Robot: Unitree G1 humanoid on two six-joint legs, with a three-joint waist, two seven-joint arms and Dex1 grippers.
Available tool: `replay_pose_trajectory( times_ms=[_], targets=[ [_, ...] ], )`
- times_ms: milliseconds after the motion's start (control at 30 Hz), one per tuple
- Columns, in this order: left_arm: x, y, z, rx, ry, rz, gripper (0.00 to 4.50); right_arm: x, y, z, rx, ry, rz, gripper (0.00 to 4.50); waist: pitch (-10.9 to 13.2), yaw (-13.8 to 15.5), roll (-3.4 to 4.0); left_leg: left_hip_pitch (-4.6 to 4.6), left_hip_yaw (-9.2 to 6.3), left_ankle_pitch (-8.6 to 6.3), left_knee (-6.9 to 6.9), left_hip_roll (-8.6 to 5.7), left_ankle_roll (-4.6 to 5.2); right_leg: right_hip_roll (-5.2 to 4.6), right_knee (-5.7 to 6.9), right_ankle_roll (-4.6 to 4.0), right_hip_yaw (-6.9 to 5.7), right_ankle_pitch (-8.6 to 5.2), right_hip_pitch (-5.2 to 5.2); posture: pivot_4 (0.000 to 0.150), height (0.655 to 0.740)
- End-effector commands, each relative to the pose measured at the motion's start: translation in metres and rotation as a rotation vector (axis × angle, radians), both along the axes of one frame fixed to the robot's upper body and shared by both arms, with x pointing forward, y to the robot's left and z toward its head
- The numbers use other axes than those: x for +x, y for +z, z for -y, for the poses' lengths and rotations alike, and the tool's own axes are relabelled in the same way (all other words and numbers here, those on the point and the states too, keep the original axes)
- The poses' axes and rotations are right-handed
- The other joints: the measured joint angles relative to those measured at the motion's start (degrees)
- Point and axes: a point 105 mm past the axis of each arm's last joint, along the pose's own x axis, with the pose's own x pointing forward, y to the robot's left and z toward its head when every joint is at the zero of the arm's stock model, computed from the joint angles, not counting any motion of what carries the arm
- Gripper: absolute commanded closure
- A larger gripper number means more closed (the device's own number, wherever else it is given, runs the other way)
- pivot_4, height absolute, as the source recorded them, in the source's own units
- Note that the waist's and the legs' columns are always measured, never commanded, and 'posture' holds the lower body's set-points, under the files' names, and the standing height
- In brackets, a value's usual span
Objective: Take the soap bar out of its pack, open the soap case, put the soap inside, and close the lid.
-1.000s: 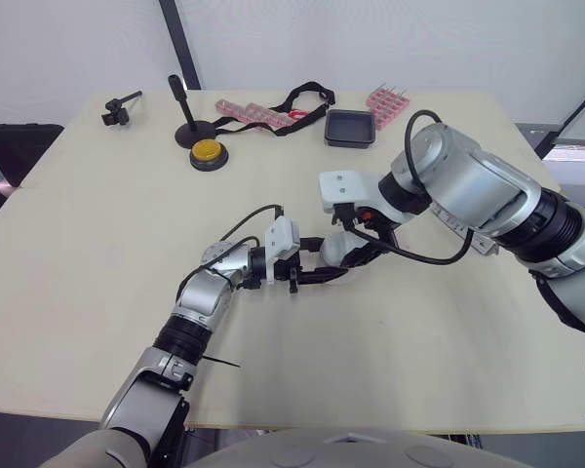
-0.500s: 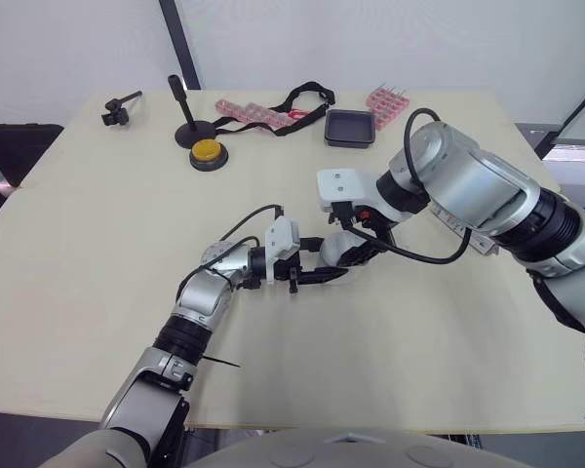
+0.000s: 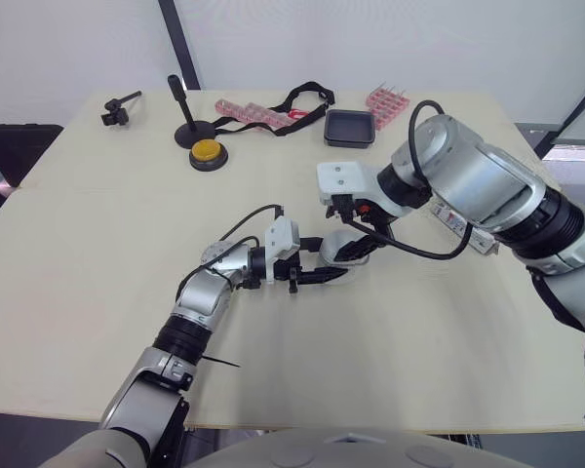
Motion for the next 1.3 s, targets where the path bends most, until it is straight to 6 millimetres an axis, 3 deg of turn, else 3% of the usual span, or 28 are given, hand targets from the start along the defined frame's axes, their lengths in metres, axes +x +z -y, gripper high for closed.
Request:
replay_pose_trajectory(
  times_ms=[33,200,500,600,767,1000,1133,1300],
  targets=[
    [-0.003,-0.005,-0.001,0.026,-0.011,-0.008,2.56,-0.003,0.02,-0.002,0.047,0.011,0.033,0.03,0.0,0.0,0.0,0.0,0.0,0.0,0.0,0.0,0.0,0.0,0.0,0.0,0.0,0.0,0.0,0.15,0.7291],
    [-0.002,-0.005,-0.002,0.029,-0.012,-0.008,2.56,-0.008,0.02,0.003,0.054,0.002,0.016,0.03,0.0,0.03,0.0,0.0,0.0,0.0,-0.01,0.0,0.0,0.0,-0.01,0.0,0.0,0.0,0.0,0.15,0.7291],
    [-0.002,-0.006,-0.003,0.036,-0.013,-0.007,2.56,-0.017,0.042,0.003,0.164,-0.029,-0.001,0.03,0.01,-0.01,-0.01,0.0,0.0,0.01,-0.04,0.0,-0.03,0.01,-0.01,0.0,0.01,0.0,0.01,0.15,0.7291],
    [-0.001,-0.005,-0.004,0.031,-0.005,-0.007,2.56,-0.014,0.059,0.016,0.313,-0.135,-0.039,0.03,0.03,0.16,-0.06,0.0,0.0,0.02,-0.05,0.0,-0.03,0.02,-0.02,0.0,0.01,0.0,0.01,0.15,0.7291],
    [-0.001,-0.004,-0.005,0.018,0.002,-0.011,2.56,0.001,0.063,0.043,0.61,-0.278,-0.015,0.03,-0.02,0.66,-0.21,0.0,-0.01,0.01,-0.11,0.0,-0.05,0.03,-0.15,0.01,-0.01,0.01,0.15,0.15,0.7291],
    [0.0,-0.005,-0.012,0.019,0.01,-0.006,2.56,0.003,0.03,0.111,0.898,-0.423,0.203,0.03,-0.04,1.23,-0.25,0.0,-0.01,0.02,-0.26,0.03,-0.05,-0.05,-0.34,0.0,-0.06,0.0,0.18,0.15,0.7291],
    [0.001,-0.005,-0.013,0.021,0.014,-0.004,2.56,-0.014,0.005,0.133,0.944,-0.435,0.267,0.03,-0.03,0.72,-0.22,0.0,0.02,-0.15,-0.31,0.02,0.25,-0.07,-0.4,-0.14,-0.04,-0.08,0.15,0.15,0.7291],
    [0.002,-0.005,-0.015,0.025,0.018,-0.001,2.56,-0.034,-0.041,0.167,0.89,-0.531,0.386,0.03,-0.05,0.28,-0.23,0.0,0.01,-0.15,-0.31,0.02,0.3,-0.14,-0.46,-0.22,-0.04,-0.13,0.17,0.15,0.7291]
  ],
)
